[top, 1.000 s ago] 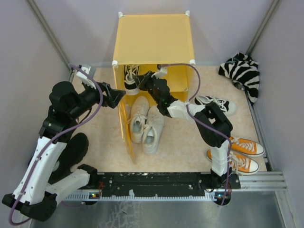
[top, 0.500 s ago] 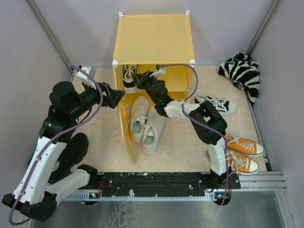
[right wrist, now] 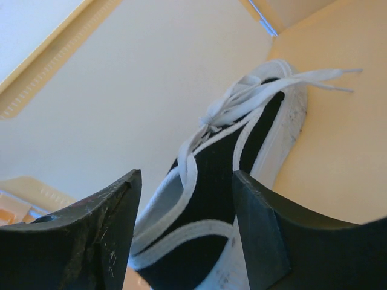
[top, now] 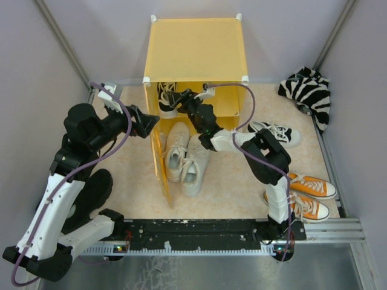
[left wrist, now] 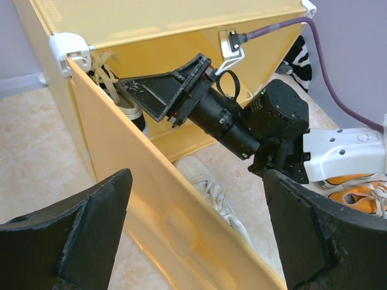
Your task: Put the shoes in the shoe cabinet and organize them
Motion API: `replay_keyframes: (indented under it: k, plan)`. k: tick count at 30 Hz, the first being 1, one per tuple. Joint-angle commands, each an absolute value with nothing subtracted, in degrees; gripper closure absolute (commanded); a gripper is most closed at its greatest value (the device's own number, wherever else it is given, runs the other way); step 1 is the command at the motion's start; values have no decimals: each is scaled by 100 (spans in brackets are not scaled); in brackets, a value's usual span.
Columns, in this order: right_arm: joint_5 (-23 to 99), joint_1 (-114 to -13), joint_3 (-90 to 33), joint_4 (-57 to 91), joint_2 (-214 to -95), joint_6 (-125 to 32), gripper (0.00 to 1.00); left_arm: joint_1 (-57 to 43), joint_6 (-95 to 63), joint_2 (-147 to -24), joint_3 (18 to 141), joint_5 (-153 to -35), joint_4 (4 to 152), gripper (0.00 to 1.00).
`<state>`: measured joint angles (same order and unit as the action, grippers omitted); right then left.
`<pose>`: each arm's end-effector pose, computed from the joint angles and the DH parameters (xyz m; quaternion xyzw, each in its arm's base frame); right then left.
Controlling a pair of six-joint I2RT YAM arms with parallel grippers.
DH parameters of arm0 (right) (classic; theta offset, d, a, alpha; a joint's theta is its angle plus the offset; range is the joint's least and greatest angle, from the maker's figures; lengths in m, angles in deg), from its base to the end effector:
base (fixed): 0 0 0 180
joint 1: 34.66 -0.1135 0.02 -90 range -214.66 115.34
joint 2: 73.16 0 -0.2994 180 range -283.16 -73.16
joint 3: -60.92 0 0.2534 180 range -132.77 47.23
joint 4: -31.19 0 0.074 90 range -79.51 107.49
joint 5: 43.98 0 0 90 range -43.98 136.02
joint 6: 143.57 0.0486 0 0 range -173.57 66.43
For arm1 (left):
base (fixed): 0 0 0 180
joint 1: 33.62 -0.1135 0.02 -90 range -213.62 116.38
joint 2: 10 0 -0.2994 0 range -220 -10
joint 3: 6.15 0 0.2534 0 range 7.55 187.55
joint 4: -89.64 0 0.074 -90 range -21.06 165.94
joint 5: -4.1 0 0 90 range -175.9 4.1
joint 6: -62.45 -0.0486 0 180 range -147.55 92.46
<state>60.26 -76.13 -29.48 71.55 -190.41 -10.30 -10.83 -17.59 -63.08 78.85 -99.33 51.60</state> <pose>0.3833 0.3228 0.2935 0.1070 0.6126 0.4685 0.6275 0.1577 -0.0785 0.4739 0.1602 0.7254 -0.2706 0.6123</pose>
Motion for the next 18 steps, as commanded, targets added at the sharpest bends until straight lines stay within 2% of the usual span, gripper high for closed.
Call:
replay_keyframes:
  k: [1, 6, 9, 12, 14, 16, 18]
  plan:
    - [6094, -7628, -2553, 7863, -18316, -1241, 37, -1059, -1858, -6291, 7991, -9876, 5151, 5]
    - [6016, -7648, -2097, 7456, -17768, -1370, 37, -1063, -1849, -6314, 7992, -9891, 5123, 5]
    - [5756, -7681, -2009, 6682, -17492, -1462, 38, -1065, -1846, -6333, 8020, -9848, 5069, 5]
    - [5659, -7870, -1889, 5925, -17298, -1901, 44, -1060, -1849, -6333, 8067, -9800, 5014, 5]
    - [5782, -8026, -1708, 5616, -17178, -2225, 52, -1066, -1877, -6334, 8076, -9746, 4981, 5]
    - [5769, -8116, -1512, 5485, -17092, -2412, 65, -1062, -1920, -6345, 8086, -9669, 4952, 5]
    - [5747, -8144, -1446, 5322, -17080, -2468, 84, -1060, -1944, -6388, 8118, -9639, 4919, 5]
